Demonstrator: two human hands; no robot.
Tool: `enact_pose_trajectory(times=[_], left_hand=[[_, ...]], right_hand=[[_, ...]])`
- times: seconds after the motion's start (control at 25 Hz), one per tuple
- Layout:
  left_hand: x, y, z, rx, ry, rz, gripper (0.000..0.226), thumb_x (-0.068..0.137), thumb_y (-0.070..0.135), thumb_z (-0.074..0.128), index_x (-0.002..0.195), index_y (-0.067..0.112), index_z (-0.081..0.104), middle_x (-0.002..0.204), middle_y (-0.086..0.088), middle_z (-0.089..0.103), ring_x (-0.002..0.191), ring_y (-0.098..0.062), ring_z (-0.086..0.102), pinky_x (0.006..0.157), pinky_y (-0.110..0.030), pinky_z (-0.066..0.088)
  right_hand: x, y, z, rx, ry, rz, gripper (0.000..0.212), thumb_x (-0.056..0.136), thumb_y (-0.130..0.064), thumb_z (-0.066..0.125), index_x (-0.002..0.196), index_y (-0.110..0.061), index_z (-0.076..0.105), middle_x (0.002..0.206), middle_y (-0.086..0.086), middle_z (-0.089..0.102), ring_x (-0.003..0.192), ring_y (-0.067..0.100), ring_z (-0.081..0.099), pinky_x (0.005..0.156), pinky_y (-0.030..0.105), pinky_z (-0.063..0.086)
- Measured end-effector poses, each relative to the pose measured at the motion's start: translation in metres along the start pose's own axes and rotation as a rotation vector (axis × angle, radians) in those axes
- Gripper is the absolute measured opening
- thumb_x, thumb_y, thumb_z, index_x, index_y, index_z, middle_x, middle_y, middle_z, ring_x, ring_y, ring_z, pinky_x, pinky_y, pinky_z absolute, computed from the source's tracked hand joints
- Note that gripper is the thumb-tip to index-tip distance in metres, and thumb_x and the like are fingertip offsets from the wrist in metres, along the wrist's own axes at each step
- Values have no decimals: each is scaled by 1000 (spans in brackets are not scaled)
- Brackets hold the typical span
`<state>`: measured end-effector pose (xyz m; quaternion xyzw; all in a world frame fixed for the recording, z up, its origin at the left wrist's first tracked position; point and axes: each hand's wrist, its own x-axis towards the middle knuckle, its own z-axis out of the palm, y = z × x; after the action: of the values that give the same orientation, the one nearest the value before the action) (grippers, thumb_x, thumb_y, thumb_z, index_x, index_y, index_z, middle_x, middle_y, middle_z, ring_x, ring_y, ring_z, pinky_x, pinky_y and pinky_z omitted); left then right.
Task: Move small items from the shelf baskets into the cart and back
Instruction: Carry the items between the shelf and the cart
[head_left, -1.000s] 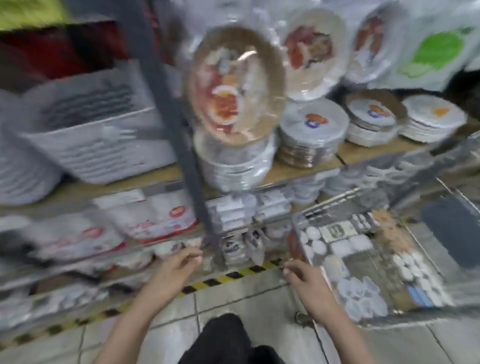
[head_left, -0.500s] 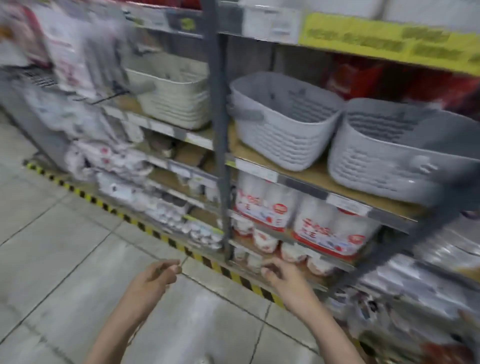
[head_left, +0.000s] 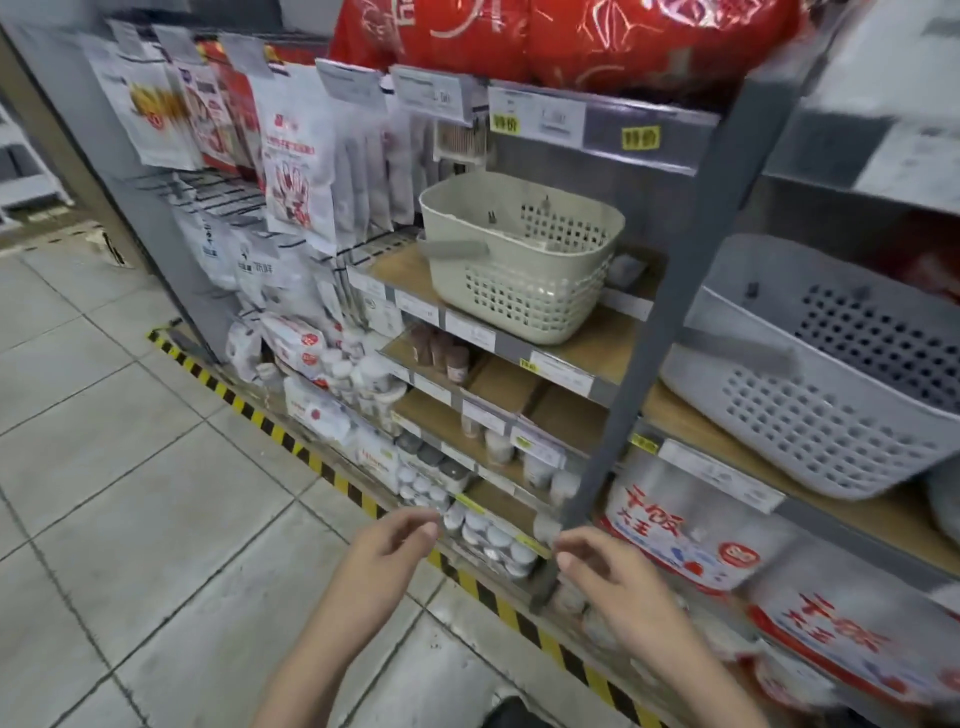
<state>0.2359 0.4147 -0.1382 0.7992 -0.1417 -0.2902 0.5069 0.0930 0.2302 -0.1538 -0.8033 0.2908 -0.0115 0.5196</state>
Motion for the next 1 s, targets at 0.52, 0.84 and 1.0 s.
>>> enact_pose_trajectory(times=[0.52, 0.84, 1.0], left_hand=[[173, 80, -98, 72, 175, 190, 17, 94, 26, 53, 108, 33, 59, 108, 15, 65, 100, 1, 57, 74, -14, 40], [290, 168, -105, 276, 50, 631, 27, 91, 38, 49, 116, 35, 57, 110, 30, 56, 100, 16, 51, 73, -8, 39], [347, 200, -111, 296, 3, 833, 22, 93, 38, 52, 113, 31, 60, 109, 27, 58, 105, 12, 51, 76, -12, 40]], right_hand=[[172, -147, -49, -137, 334, -411, 19, 94, -27, 53, 109, -35, 61, 109, -29, 57, 108, -12, 49, 90, 7, 39], [232, -172, -76, -232, 634, -406, 16, 94, -20, 55, 105, -30, 62, 105, -25, 58, 103, -9, 52, 82, 3, 36], [272, -182, -84, -306, 614, -235, 19, 92, -25, 55, 109, -23, 64, 105, -17, 62, 97, -7, 54, 81, 6, 39]])
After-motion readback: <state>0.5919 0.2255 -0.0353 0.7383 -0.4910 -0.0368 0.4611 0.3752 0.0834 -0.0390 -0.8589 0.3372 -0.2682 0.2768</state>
